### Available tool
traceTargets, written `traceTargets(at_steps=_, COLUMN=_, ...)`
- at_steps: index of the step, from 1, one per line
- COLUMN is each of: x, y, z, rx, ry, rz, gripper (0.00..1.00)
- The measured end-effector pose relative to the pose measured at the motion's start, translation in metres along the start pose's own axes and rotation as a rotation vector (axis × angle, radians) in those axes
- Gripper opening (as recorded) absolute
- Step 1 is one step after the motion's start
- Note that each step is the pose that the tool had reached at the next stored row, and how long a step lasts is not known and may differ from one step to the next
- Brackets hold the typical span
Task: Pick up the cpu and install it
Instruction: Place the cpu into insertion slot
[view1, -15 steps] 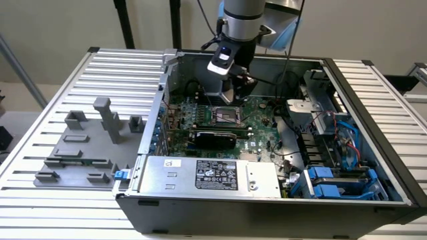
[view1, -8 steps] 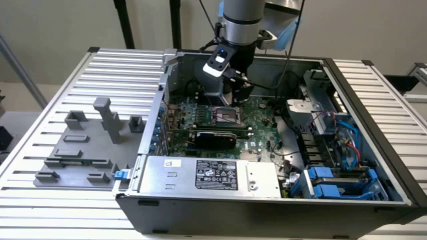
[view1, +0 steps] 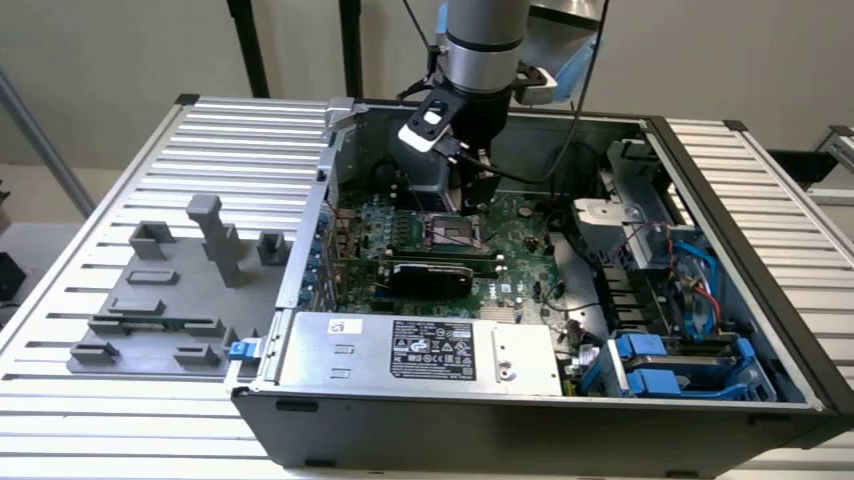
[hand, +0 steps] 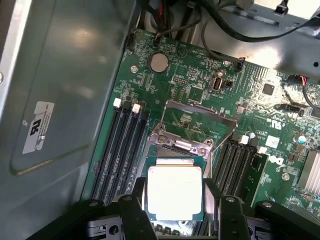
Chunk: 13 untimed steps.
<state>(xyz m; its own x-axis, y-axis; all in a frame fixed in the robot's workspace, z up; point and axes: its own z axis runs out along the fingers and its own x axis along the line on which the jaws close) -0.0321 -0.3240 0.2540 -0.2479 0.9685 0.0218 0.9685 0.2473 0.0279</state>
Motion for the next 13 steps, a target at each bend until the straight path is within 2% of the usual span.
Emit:
traceTargets(at_steps=3, x=-0.001, y=-0.0003, z=0.0001, rx=0.0002, ry=0.0038, rz=0.026, gripper=0.55)
traceTargets(at_steps=8, x=-0.006, y=-0.0022, z=-0.0001, rx=0.0021, ry=0.0157, rz=0.046, gripper=0.55)
traceTargets(at_steps=11, x=-0.011, y=-0.0051, z=-0.0003, rx=0.0027, ry=0.0227, rz=0.05, gripper=0.55)
traceTargets(at_steps=13, x=-0.013, y=-0.0081, z=-0.0003, rx=0.0026, ry=0.0246, rz=0.052, gripper=0.55)
